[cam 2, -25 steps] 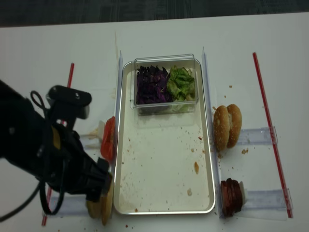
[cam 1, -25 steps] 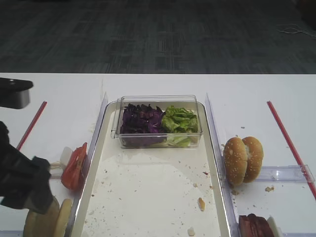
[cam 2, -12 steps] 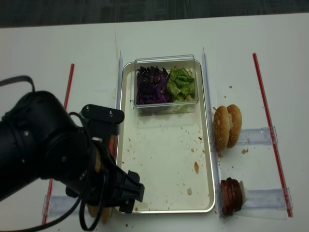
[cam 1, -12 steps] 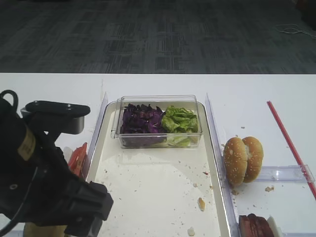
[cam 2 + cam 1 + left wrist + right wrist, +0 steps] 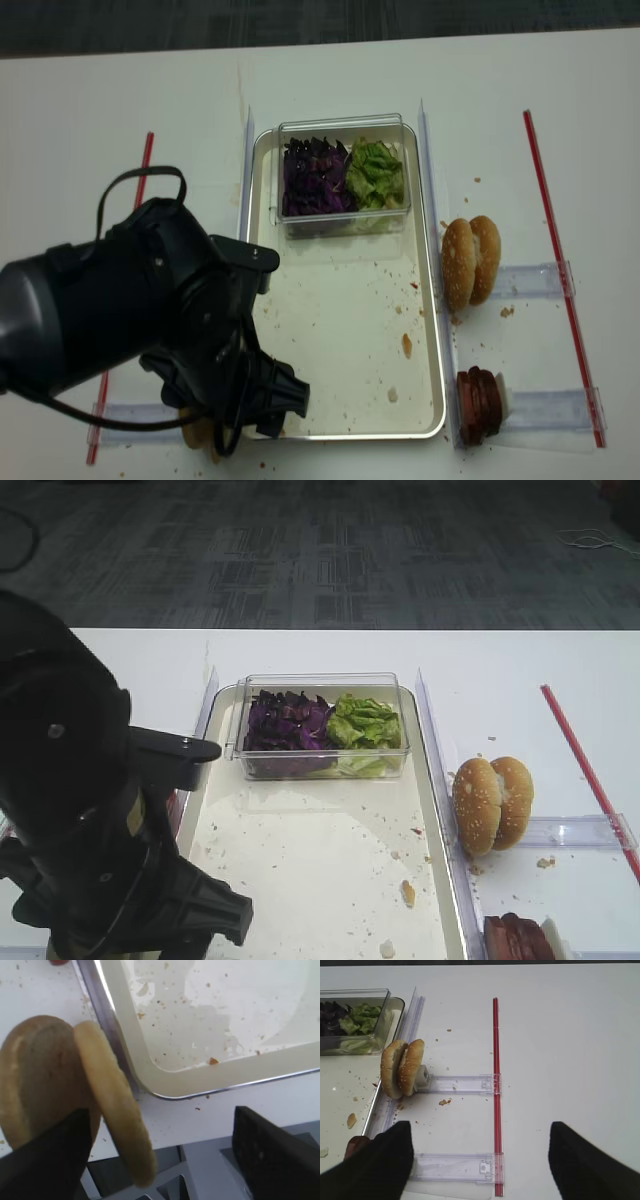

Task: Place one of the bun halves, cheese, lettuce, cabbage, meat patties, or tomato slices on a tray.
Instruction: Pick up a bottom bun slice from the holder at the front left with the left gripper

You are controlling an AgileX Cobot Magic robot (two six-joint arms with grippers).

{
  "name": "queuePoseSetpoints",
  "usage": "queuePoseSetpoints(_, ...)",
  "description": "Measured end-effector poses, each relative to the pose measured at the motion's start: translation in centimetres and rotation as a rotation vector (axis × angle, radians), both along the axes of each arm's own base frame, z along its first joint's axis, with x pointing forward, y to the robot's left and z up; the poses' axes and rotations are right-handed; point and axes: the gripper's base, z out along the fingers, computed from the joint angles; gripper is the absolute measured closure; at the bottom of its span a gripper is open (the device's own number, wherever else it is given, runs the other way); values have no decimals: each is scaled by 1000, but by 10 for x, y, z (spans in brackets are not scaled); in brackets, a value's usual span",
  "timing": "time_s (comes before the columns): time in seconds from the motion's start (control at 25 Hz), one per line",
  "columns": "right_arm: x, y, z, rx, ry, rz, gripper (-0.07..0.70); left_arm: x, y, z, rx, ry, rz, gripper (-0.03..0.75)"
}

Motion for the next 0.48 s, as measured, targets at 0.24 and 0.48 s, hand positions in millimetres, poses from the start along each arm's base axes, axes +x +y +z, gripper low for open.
queuePoseSetpoints(0.24, 0, 0, 0, 0, 0, 0, 42, 5, 0, -8, 54, -10, -13, 222)
queuePoseSetpoints(0.48, 0, 0, 0, 0, 0, 0, 42, 7, 2, -9, 88, -15, -19, 345)
